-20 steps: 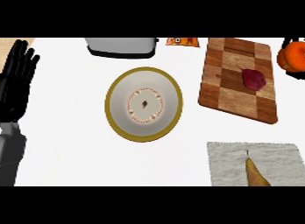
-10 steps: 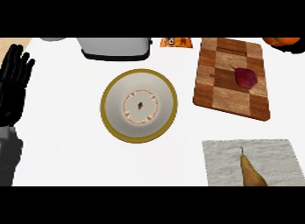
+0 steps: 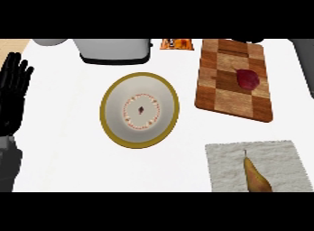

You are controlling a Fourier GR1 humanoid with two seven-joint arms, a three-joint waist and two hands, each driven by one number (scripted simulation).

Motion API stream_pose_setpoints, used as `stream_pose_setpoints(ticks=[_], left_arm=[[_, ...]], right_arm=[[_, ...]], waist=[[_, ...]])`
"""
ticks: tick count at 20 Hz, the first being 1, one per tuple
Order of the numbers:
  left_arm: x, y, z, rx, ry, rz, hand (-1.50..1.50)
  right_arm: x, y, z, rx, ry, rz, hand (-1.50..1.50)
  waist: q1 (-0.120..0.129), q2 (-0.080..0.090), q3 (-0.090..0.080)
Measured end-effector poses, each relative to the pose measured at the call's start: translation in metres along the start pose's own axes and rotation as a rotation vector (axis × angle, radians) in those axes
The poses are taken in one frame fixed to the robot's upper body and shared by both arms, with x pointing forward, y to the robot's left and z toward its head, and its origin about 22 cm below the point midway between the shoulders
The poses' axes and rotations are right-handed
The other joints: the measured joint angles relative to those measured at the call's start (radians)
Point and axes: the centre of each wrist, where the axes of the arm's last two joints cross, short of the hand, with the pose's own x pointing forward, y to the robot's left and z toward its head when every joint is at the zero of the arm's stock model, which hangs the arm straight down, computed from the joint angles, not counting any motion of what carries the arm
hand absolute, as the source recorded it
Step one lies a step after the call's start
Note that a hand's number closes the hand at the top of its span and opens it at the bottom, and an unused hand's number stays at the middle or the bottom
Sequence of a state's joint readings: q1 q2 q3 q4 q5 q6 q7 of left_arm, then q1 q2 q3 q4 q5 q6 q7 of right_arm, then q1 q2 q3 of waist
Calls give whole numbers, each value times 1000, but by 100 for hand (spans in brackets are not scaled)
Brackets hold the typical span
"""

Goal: Pick the squash from the placemat and place it in the bowl

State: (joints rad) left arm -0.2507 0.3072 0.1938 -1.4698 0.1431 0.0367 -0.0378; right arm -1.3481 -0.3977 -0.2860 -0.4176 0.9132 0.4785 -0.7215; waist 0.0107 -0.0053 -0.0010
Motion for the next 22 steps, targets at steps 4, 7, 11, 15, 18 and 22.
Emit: stream_pose_setpoints(ticks=[4,7,11,15,18,22], left_arm=[[-1,4,-2,15,9,-2,0],[-3,7,0,12,9,2,0],[-2,10,0,19,13,-2,0],[0,3,-1,8,10,0,0],[5,3,-3,4,0,2,0],[4,4,-4,-1,-8,4,0]], right_arm=[[23,26,-37,86,-24,-13,150],[37,51,-58,144,-34,-26,150],[54,91,-78,217,-44,-51,150],[67,131,-89,266,-43,-49,150],[66,160,-85,260,-17,-9,150],[62,193,-79,259,63,30,150]], waist=[[-13,-3,0],[-17,-3,0],[-21,-4,0],[-11,-2,0],[-4,0,1],[4,4,0]])
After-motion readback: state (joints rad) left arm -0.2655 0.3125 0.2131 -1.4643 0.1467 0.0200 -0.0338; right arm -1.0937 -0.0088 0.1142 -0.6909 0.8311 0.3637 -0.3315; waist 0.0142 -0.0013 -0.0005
